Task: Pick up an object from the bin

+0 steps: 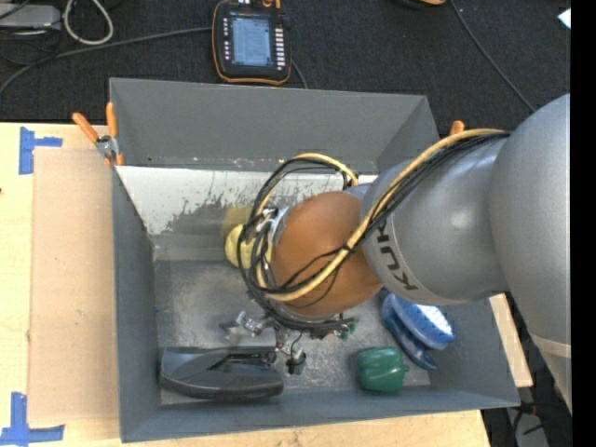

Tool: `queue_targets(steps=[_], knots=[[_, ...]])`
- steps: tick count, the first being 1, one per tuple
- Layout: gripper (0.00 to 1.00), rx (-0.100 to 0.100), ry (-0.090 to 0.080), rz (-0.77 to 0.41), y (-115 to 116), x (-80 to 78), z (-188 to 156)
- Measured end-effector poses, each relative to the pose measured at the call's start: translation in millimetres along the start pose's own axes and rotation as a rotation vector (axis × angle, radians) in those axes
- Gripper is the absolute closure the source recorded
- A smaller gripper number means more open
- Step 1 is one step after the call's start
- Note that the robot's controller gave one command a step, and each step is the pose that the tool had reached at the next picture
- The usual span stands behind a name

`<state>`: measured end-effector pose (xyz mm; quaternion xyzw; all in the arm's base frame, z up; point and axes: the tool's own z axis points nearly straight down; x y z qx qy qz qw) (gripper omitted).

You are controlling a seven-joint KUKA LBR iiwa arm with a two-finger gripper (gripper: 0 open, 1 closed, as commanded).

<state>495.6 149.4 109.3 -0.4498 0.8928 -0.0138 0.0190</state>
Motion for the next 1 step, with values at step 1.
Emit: queue_targets(steps=[1], knots=[[1.00,0.000,0.000,0.000,-0.4,0.4,0.1]])
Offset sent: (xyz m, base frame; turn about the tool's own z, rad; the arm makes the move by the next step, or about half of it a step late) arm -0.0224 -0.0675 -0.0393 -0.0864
